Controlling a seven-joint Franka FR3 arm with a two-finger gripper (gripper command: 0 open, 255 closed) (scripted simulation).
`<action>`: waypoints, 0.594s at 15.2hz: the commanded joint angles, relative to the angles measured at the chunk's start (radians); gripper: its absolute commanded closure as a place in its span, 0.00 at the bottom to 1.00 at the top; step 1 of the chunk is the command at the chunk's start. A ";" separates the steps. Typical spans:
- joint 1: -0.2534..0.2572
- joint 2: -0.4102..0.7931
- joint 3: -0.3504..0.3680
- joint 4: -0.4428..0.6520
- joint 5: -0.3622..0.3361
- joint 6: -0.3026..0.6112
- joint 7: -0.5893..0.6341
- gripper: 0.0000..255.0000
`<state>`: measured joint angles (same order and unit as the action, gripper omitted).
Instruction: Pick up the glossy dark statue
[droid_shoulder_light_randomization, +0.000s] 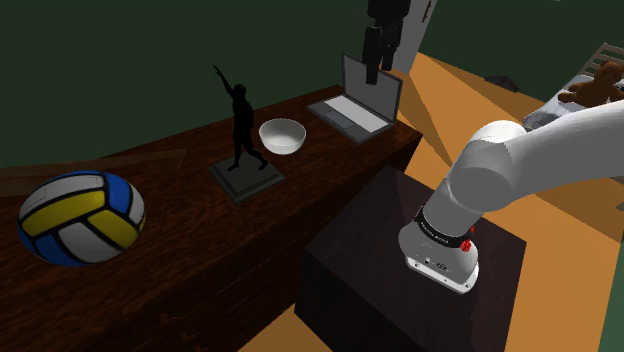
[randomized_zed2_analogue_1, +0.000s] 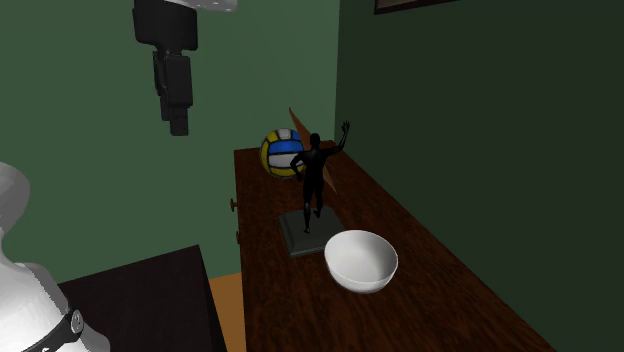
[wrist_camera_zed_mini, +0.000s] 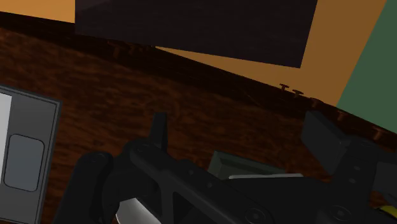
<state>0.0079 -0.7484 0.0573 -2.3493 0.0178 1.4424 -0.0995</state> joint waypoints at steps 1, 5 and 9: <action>0.000 0.000 0.000 0.000 0.000 0.000 0.000 0.00; 0.000 0.127 0.035 0.039 0.026 0.106 0.055 0.00; -0.002 0.263 0.067 0.099 0.042 0.198 0.107 0.00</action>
<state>0.0070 -0.5217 0.1173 -2.2729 0.0564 1.6217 -0.0052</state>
